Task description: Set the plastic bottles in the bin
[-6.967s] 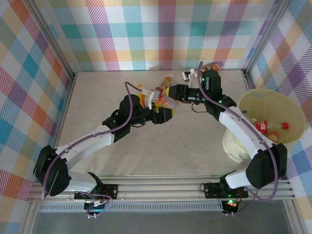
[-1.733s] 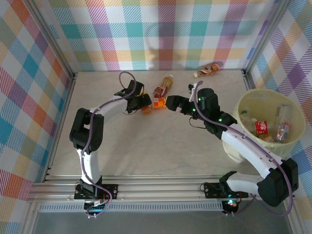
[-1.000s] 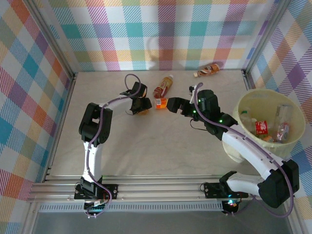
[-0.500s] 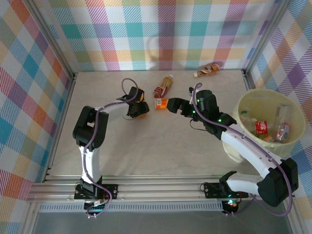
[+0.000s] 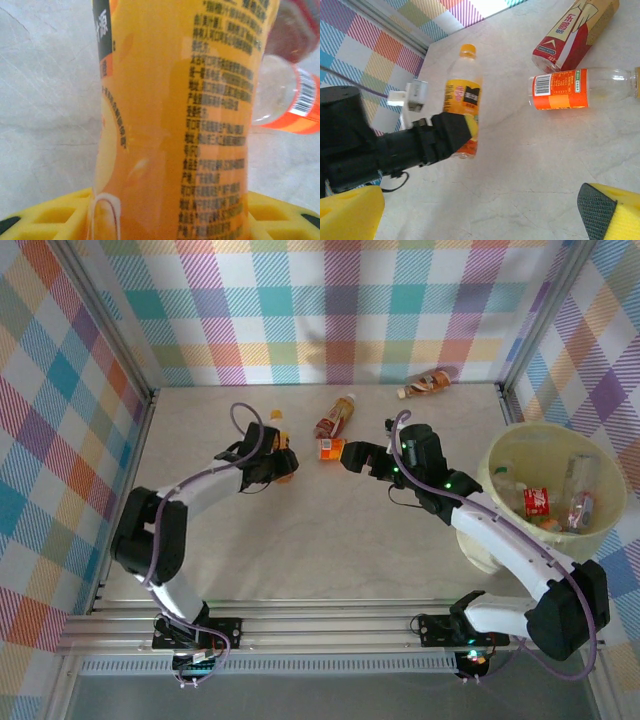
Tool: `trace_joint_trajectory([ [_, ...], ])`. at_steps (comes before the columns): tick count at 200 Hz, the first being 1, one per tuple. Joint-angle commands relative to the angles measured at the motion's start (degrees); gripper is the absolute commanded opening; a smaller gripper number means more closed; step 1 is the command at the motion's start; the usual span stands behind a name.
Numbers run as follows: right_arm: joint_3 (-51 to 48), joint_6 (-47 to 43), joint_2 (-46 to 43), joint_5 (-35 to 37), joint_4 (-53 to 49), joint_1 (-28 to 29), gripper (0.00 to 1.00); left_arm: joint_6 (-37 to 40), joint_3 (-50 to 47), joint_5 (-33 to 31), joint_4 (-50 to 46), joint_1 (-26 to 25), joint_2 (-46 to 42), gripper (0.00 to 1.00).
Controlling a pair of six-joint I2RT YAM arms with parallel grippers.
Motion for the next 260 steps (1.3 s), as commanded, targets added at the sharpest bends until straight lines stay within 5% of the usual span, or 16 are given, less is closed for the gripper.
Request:
trace_joint_trajectory([
  [1, 2.0, -0.3, -0.1, 0.4, 0.5, 0.3, 1.0, 1.6, -2.7, 1.5, 2.1, -0.5, -7.5, 0.51],
  [62, 3.6, 1.5, -0.2, -2.6, 5.0, 0.3, 1.0, 6.7, -7.3, 5.2, 6.1, -6.5, -23.1, 0.51],
  [107, 4.5, -0.2, -0.2, -6.7, 8.1, 0.3, 1.0, 9.8, -7.3, 14.8, 10.0, -10.3, -28.6, 0.5],
  [157, 4.3, -4.0, -1.1, -14.7, 12.1, 0.3, 1.0, 10.4, -4.8, 27.3, 14.9, -12.3, -26.5, 0.5],
  [217, 1.9, -3.3, -1.4, -19.8, 20.3, 0.3, 1.0, 11.4, -3.1, 34.6, 20.2, -14.8, -23.3, 0.51],
  [260, 0.4, 0.7, -1.2, -15.3, 27.4, 0.2, 1.0, 11.4, -1.8, 36.6, 21.8, -16.5, -20.4, 0.51],
])
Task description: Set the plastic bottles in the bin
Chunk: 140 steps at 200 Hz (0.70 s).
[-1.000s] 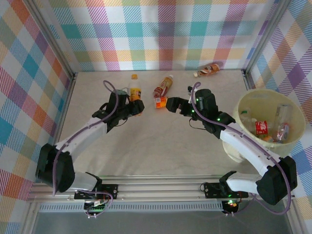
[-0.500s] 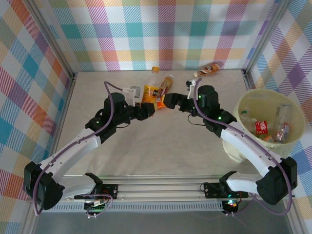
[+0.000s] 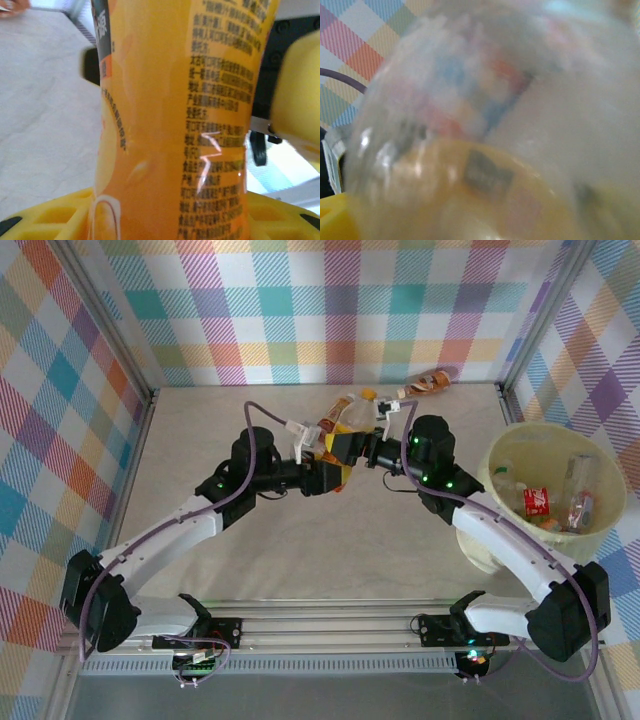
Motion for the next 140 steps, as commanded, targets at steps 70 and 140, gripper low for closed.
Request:
trace_joint_trajectory([
  [70, 1.0, 1.2, -0.8, 6.4, -2.4, 0.3, 0.77, 0.6, 3.1, 1.8, 5.3, -1.2, 4.5, 0.5],
  [140, 1.8, -2.0, -1.6, 6.0, -6.2, 0.3, 0.61, 0.2, 3.6, 0.7, 4.7, -1.2, 5.5, 0.51],
])
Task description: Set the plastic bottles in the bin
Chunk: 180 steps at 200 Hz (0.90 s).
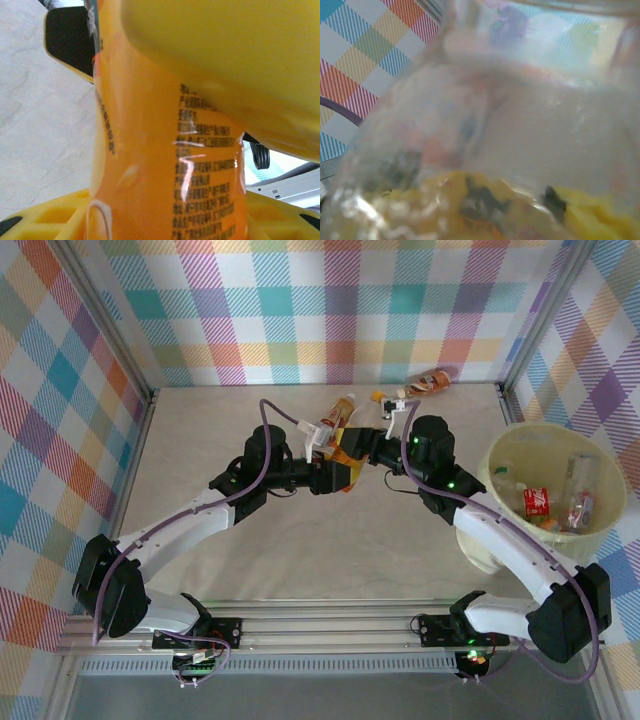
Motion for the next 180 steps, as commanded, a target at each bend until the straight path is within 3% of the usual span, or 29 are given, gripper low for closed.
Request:
trace_joint_trajectory([
  [1, 1.6, -2.8, -1.1, -1.4, -1.9, 0.5, 0.61, 0.1, 2.5, -0.4, 1.9, -0.6, 0.6, 0.51],
  [37, 1.6, -3.8, -0.9, -0.2, -2.1, 0.4, 0.55, 0.0, 2.8, -0.8, 1.5, -0.5, 0.8, 0.57],
  [59, 1.7, -4.3, -1.0, 2.3, -3.7, 0.4, 0.52, 1.5, 4.1, -1.1, -1.8, -0.5, 0.7, 0.76],
  [84, 2.1, -6.4, -1.9, 6.8, -7.0, 0.4, 0.48, 4.0, 4.3, -2.5, -4.4, -0.6, -1.1, 0.9],
  [122, 3.4, -11.8, -4.8, 13.5, -11.6, 0.3, 0.45, 6.3, 3.5, -6.9, -7.1, -0.6, -4.6, 0.96],
  [180, 9.6, -28.6, -12.0, 32.0, -22.2, 0.3, 0.42, 8.1, 1.3, -19.9, -9.2, -0.4, -8.5, 1.0],
])
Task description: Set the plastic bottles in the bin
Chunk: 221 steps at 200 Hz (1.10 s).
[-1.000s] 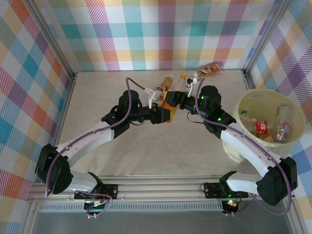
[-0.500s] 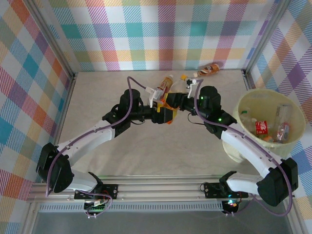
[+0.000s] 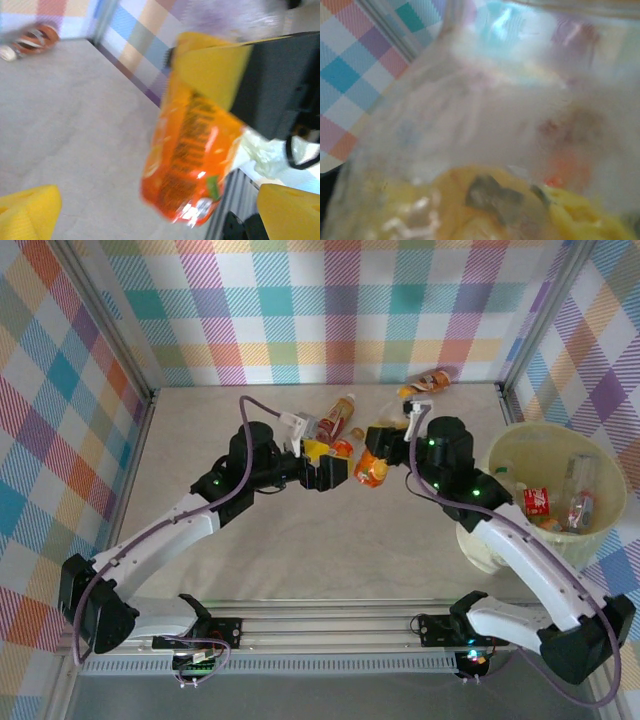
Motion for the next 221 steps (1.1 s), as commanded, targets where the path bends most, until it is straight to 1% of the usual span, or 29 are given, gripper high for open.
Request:
trace_joint_trajectory([
  [1, 4.3, -10.6, -4.1, 10.8, -4.3, 0.2, 0.42, 2.3, -1.2, -6.9, -1.0, -0.4, -2.0, 1.0],
  [46, 11.0, -21.4, -9.3, 24.6, -12.2, 0.1, 0.39, 1.8, -0.4, -8.5, -1.0, -0.5, 0.4, 1.0],
  [55, 11.4, -23.0, -10.5, 27.8, -12.7, 0.2, 0.39, 1.5, 0.2, -8.6, -1.0, -0.4, 1.4, 1.0],
  [58, 11.5, -25.0, -11.0, 28.9, -12.8, 0.2, 0.39, 1.4, 0.5, -8.6, -1.1, -0.5, 1.8, 1.0],
  [73, 12.0, -29.4, -12.9, 33.5, -13.0, 0.2, 0.39, 0.8, 1.9, -8.4, -1.3, -0.5, 3.5, 1.0],
  [76, 12.1, -30.3, -13.3, 35.6, -13.0, 0.2, 0.39, 0.7, 2.0, -8.4, -1.3, -0.4, 3.8, 1.0],
  [95, 13.3, -35.5, -14.7, 42.2, -12.8, 0.2, 0.39, -0.2, 3.0, -8.9, -1.2, -0.4, 5.4, 1.0],
  [143, 14.7, -45.1, -15.9, 51.8, -10.7, 0.0, 0.4, -2.4, 3.5, -11.7, -1.1, -0.4, 8.0, 1.0],
  [167, 11.5, -49.8, -16.6, 53.2, -6.8, -1.5, 0.4, -2.7, 4.0, -12.8, -1.3, -0.4, 8.8, 1.0],
  [187, 9.8, -49.4, -16.6, 53.0, -7.2, -5.2, 0.4, -2.7, 5.0, -13.9, -1.9, -0.4, 9.7, 1.0],
  [200, 9.4, -45.9, -16.7, 51.8, -9.9, -8.5, 0.41, -2.9, 5.6, -14.1, -1.8, -0.3, 10.4, 1.0],
  [221, 9.8, -37.3, -17.7, 45.7, -16.3, -13.9, 0.42, -3.2, 6.6, -14.2, -2.1, -0.3, 11.6, 1.0],
])
